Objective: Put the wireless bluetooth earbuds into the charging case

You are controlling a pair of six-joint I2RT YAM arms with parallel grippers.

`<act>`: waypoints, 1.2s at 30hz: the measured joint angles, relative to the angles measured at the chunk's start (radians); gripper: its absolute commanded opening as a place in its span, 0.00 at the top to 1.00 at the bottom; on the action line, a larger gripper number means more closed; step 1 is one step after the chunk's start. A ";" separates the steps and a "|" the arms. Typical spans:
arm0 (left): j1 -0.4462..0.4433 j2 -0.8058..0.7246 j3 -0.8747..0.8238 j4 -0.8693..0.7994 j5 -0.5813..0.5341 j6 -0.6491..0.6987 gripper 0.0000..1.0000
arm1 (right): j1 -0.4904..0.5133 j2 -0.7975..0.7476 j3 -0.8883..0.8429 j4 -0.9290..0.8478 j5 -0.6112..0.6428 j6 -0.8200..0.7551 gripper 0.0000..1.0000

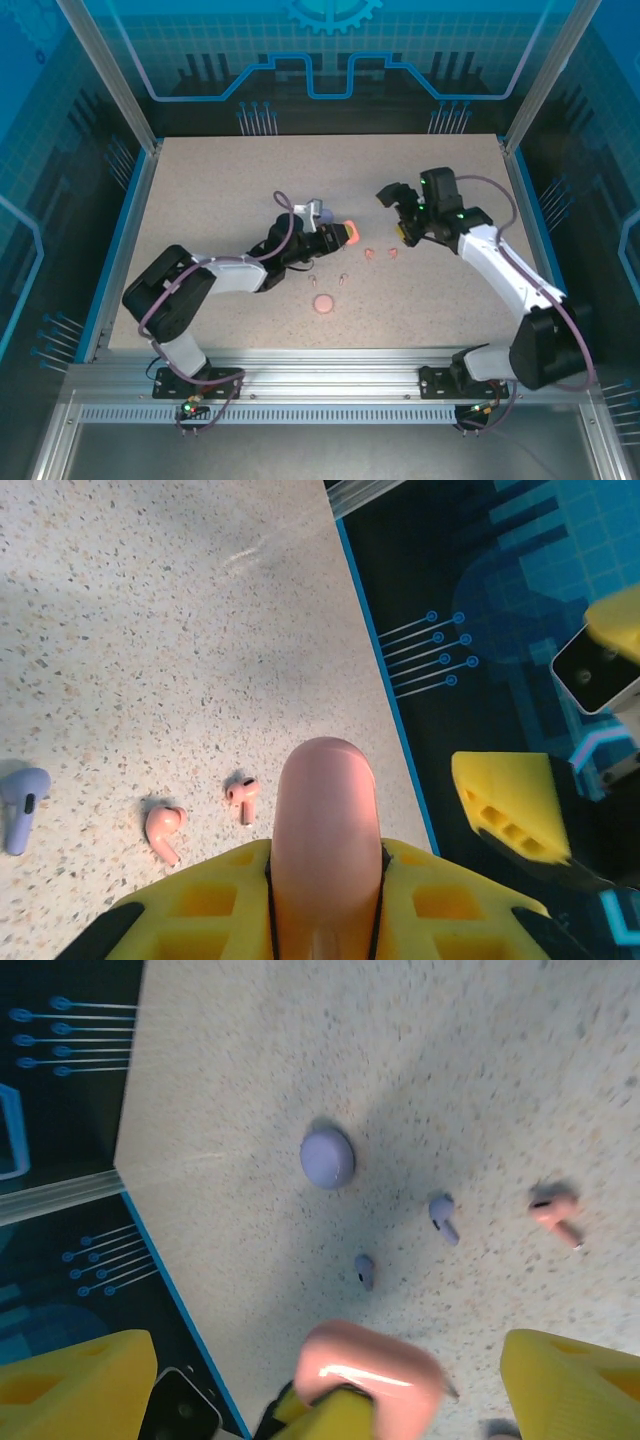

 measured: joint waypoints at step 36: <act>0.092 -0.079 0.215 -0.270 0.466 0.150 1.00 | 0.021 -0.114 -0.257 0.417 -0.425 -0.636 0.30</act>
